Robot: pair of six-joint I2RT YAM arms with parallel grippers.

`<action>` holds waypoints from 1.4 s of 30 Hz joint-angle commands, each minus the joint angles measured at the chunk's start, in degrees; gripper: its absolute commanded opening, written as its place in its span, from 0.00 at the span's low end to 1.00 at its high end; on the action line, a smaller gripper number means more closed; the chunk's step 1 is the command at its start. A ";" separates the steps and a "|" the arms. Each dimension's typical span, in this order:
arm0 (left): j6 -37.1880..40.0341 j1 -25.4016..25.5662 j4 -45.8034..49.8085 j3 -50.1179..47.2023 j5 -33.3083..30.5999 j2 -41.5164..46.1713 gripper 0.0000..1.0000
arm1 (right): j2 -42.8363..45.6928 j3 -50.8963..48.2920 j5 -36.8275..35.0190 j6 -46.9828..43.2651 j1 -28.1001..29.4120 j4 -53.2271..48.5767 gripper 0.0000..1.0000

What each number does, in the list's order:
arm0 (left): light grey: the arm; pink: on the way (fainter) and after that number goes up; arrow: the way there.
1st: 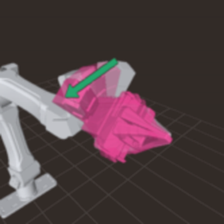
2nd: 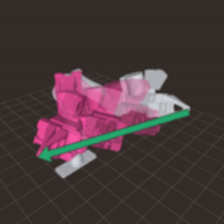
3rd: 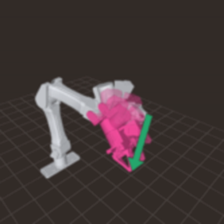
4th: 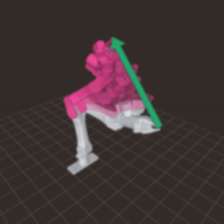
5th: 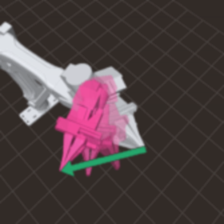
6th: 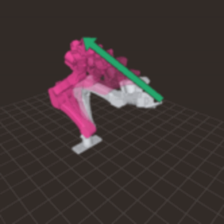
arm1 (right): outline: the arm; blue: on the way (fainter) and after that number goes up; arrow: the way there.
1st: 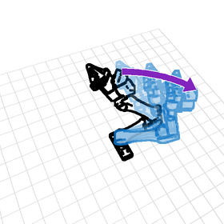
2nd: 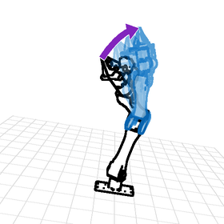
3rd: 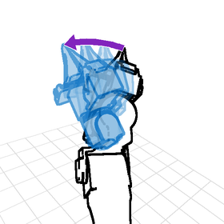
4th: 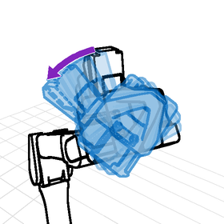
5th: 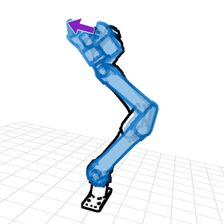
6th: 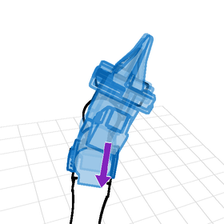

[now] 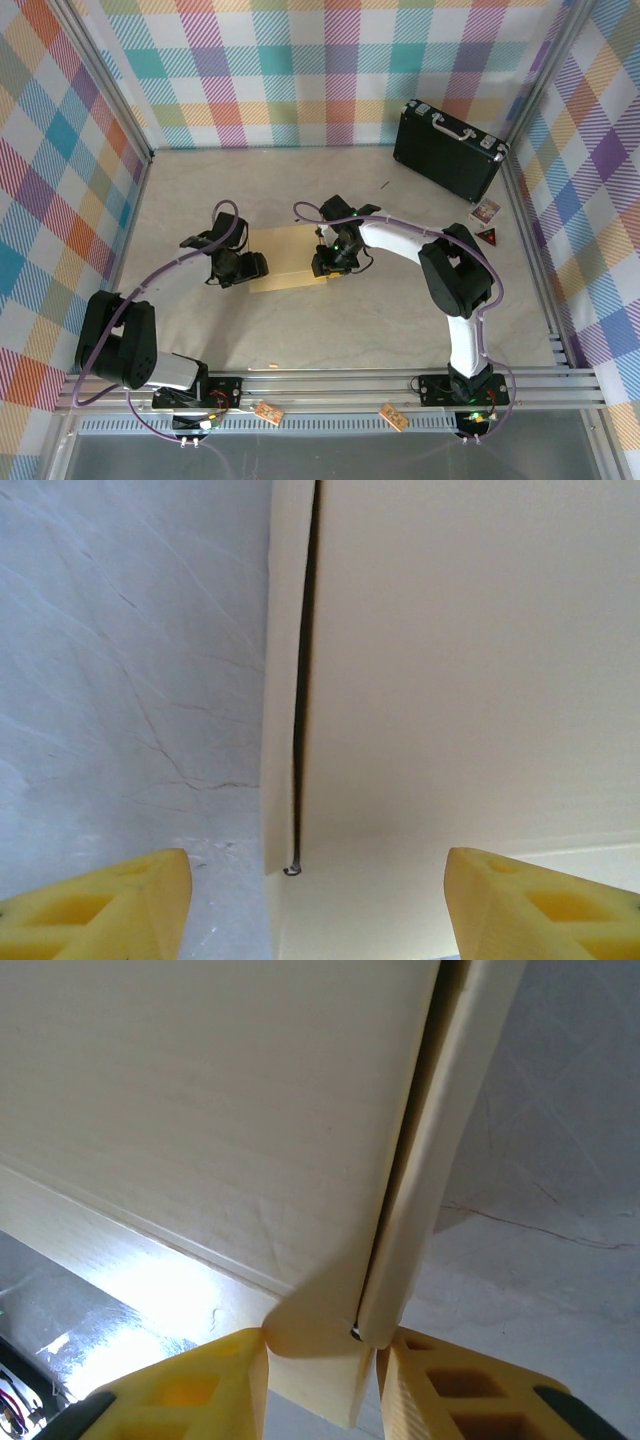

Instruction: Fold the paper box

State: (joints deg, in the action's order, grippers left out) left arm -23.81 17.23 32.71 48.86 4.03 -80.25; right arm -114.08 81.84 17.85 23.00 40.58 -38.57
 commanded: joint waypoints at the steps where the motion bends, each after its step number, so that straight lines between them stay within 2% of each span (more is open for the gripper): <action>1: 1.70 0.54 3.56 4.48 -4.21 0.97 0.66 | -1.40 0.34 0.26 -1.50 0.42 0.54 0.33; 5: 3.66 0.22 4.37 8.39 -5.05 -4.42 0.61 | -1.24 0.25 0.18 -1.55 0.38 0.62 0.33; 15: 5.65 -1.22 1.08 9.27 -0.62 -15.15 0.55 | 0.83 -2.73 -0.20 -3.99 0.38 3.76 0.33; 23: 6.58 -1.68 0.61 7.92 1.06 -17.46 0.49 | 3.28 -7.71 0.38 -8.65 0.38 9.83 0.37; 36: 8.36 -1.81 0.96 8.64 4.31 -20.02 0.47 | 3.13 -14.76 -5.86 -17.73 0.60 19.80 0.38; 42: 9.58 -1.77 1.46 9.11 6.15 -21.05 0.46 | 5.73 -20.60 -14.23 -22.22 0.99 31.40 0.43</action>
State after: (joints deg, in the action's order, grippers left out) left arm -15.55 15.18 32.05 60.62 8.01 -96.12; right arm -108.14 63.92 11.88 5.04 41.25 -13.54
